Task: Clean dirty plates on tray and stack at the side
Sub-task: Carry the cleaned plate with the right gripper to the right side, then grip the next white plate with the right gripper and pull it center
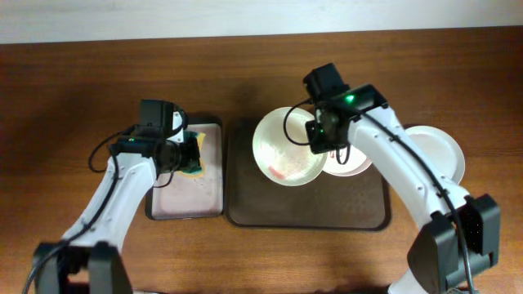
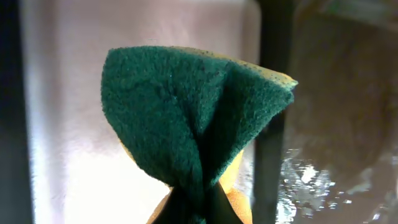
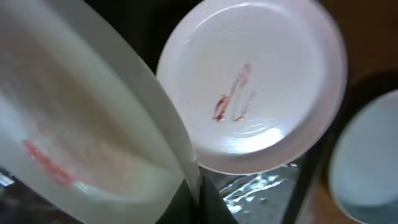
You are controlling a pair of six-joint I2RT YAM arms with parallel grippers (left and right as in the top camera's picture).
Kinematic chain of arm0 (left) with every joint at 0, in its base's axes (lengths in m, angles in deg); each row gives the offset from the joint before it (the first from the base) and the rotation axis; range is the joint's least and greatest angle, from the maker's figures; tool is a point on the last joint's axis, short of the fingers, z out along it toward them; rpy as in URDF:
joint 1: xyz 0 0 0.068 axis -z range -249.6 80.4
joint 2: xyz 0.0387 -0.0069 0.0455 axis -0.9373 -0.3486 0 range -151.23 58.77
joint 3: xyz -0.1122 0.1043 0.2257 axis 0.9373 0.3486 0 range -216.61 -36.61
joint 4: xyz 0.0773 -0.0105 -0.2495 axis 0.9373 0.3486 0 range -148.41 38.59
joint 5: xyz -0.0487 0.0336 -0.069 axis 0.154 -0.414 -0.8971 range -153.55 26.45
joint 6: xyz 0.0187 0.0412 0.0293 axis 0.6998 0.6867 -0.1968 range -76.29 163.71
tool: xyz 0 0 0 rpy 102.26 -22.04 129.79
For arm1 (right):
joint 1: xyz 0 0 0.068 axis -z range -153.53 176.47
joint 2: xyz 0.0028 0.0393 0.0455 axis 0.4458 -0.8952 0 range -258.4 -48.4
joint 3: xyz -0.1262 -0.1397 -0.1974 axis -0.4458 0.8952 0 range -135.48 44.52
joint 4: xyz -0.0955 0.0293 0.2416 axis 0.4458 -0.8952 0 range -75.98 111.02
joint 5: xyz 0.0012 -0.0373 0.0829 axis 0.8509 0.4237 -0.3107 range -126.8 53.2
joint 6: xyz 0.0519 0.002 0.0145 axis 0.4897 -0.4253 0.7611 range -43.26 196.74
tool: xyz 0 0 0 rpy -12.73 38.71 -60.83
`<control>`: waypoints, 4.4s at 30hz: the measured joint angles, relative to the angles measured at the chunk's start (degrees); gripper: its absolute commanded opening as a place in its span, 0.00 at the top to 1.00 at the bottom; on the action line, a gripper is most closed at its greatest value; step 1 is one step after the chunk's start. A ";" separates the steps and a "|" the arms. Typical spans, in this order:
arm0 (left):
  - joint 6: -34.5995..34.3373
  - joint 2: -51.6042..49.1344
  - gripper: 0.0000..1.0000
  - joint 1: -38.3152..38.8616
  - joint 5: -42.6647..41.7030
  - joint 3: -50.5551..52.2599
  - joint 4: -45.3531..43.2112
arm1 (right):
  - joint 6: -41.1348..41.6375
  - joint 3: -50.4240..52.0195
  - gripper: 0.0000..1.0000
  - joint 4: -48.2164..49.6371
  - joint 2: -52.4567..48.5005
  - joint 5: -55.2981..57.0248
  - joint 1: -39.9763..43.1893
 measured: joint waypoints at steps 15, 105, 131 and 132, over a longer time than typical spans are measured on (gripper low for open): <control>0.90 -10.08 1.00 0.00 -0.92 0.55 -0.90 | 8.04 0.00 0.96 3.37 0.00 31.58 -21.46; 1.09 -10.08 1.00 0.00 -1.11 0.55 -1.09 | -6.91 11.37 0.81 22.91 -11.04 -21.62 32.11; 1.09 -10.08 1.00 0.00 -1.11 0.55 -1.09 | -1.03 11.41 0.66 16.63 -12.13 -23.67 17.77; 1.09 -10.08 1.00 0.00 -1.11 0.55 -1.09 | -1.07 11.41 0.68 16.96 -12.13 -23.47 17.77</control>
